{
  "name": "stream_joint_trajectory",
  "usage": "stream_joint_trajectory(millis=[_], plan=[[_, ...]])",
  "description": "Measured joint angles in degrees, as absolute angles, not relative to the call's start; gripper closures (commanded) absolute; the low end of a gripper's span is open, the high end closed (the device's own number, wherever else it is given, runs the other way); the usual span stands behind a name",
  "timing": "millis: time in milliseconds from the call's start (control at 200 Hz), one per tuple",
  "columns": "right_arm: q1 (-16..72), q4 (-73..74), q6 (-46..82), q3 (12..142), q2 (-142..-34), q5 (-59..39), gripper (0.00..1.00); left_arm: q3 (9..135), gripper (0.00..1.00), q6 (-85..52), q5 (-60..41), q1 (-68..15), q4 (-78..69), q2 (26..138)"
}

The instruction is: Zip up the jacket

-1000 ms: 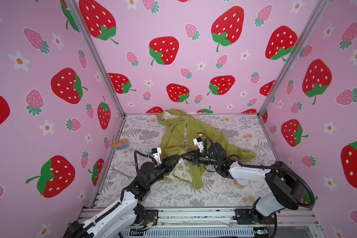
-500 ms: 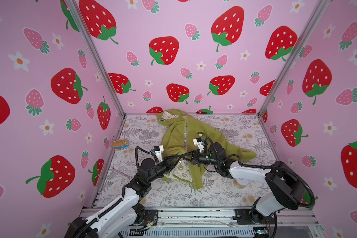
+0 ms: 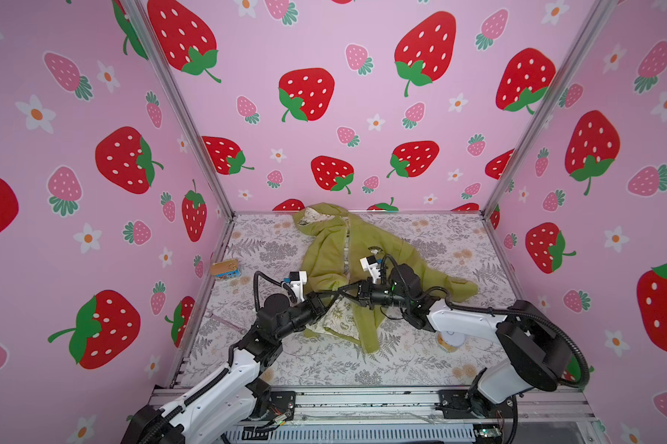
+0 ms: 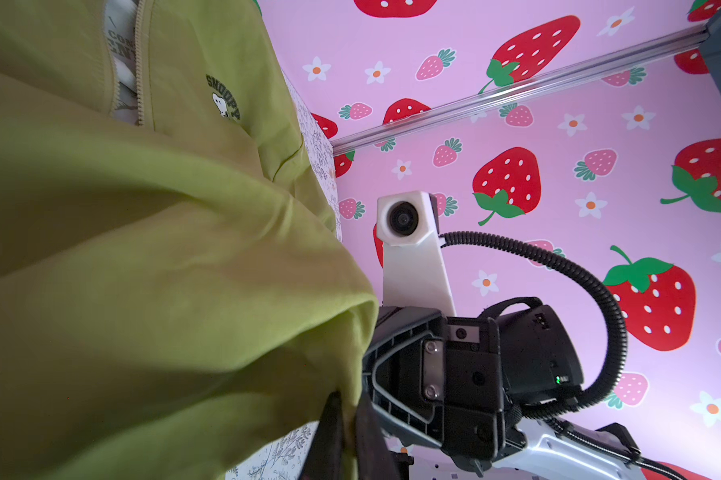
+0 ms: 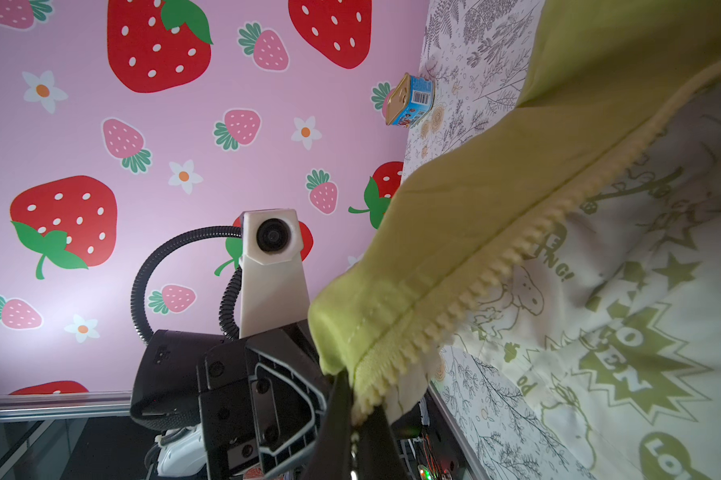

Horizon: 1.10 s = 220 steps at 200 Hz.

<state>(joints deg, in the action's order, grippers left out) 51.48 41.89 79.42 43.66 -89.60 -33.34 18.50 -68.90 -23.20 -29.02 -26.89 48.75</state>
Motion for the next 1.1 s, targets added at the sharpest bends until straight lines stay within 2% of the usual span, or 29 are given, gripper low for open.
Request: stream_joint_trajectory(millis=[65, 210, 405, 590, 700, 795, 845, 875, 925, 960, 1020, 1100], plan=[[51.46, 41.54, 79.18, 43.81, -89.6, -33.32, 1.0, 18.74, 1.0, -68.86, -23.2, -28.97, -26.94, 49.17], [51.4, 39.29, 77.8, 44.66, -89.6, -33.36, 1.0, 18.81, 1.0, -68.77, -23.44, -28.82, -26.85, 49.69], [51.24, 36.86, 75.46, 46.35, -89.62, -33.3, 0.78, 18.81, 1.0, -68.79, -24.12, -28.67, -26.96, 49.69], [51.2, 36.73, 74.52, 47.51, -89.71, -33.32, 0.74, 18.81, 1.0, -68.82, -24.97, -28.67, -26.89, 49.43], [51.11, 36.73, 74.15, 47.66, -89.73, -33.32, 0.8, 18.81, 1.0, -68.88, -25.15, -28.67, -26.89, 48.97], [51.03, 36.67, 73.82, 47.68, -89.8, -33.32, 0.81, 18.79, 1.0, -69.01, -25.15, -28.67, -26.79, 48.62], [50.85, 36.67, 73.69, 47.68, -89.82, -33.32, 0.87, 18.79, 1.0, -69.01, -25.12, -28.67, -26.7, 48.4], [50.81, 36.6, 73.54, 47.68, -89.84, -33.32, 0.9, 18.79, 0.95, -69.04, -25.15, -28.67, -26.7, 48.27], [50.7, 36.45, 73.65, 47.68, -89.89, -33.32, 0.95, 18.79, 0.8, -69.06, -25.15, -28.67, -26.7, 48.1], [50.61, 36.36, 73.6, 47.68, -89.93, -33.32, 0.98, 18.76, 0.74, -69.36, -25.17, -28.67, -26.68, 47.9], [50.52, 36.29, 73.52, 47.7, -90.0, -33.32, 1.0, 18.63, 0.7, -69.08, -25.56, -28.67, -26.57, 47.59], [50.48, 36.25, 73.43, 47.7, -90.15, -33.36, 1.0, 18.59, 0.72, -68.97, -25.78, -28.69, -26.09, 47.27]])
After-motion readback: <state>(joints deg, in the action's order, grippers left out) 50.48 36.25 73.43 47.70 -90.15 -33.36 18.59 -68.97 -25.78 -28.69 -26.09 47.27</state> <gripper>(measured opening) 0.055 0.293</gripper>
